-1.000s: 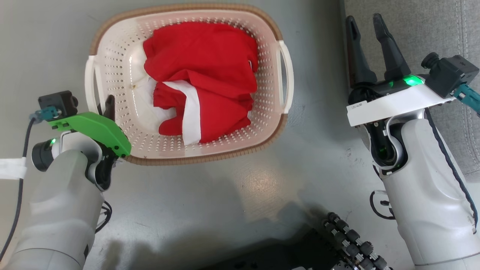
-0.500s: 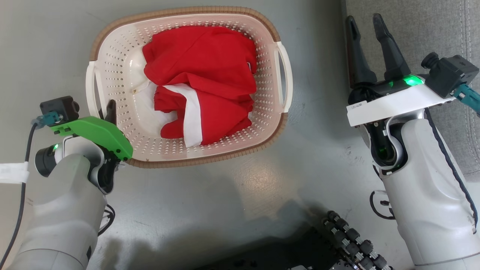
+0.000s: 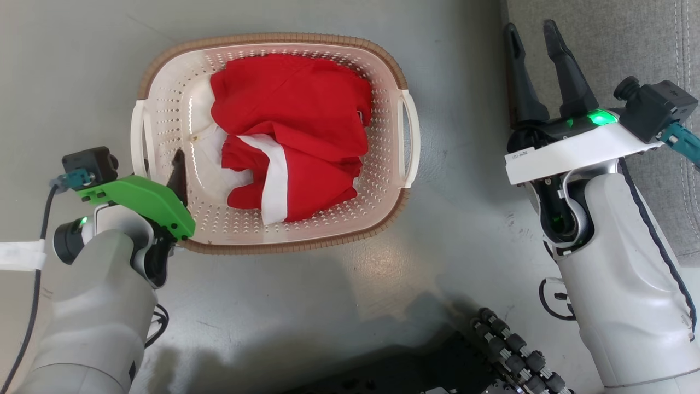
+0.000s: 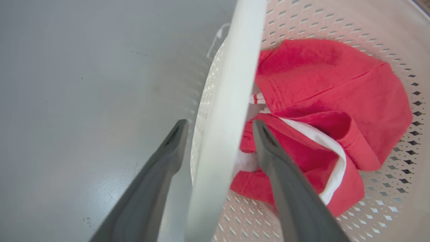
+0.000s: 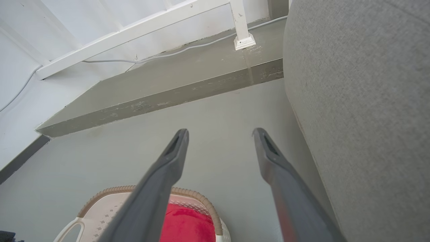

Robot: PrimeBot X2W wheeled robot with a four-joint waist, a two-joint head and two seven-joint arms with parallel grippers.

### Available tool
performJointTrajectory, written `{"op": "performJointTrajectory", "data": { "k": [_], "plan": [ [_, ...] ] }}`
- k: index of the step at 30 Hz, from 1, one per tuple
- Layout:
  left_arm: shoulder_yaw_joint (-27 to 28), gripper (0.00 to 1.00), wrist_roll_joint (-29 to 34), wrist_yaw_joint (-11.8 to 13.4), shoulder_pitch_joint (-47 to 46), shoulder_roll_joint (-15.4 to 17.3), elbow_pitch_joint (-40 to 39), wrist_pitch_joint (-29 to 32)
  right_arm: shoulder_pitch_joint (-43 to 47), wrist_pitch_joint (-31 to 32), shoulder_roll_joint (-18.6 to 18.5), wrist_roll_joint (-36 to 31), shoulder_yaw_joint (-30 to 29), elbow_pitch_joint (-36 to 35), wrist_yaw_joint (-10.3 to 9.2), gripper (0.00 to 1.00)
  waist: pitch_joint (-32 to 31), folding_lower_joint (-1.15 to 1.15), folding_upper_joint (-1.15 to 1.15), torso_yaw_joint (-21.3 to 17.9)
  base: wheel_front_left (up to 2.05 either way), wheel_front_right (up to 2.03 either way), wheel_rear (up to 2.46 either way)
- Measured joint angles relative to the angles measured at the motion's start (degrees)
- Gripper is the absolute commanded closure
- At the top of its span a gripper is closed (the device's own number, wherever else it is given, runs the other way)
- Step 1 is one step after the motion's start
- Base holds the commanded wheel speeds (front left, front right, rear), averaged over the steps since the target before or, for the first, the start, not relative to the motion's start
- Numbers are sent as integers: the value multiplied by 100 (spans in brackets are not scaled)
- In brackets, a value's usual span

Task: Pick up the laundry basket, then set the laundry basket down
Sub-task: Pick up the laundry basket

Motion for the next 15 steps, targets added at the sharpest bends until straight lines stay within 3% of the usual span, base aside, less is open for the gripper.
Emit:
{"op": "performJointTrajectory", "data": {
  "k": [15],
  "plan": [
    [-234, 0, 68, -1, -6, 76, 131, -126, -2, 0, 0, 59, 34, 110, 0, 0, -363, 0, 0, 18, 0, 0, 0]
  ]
}}
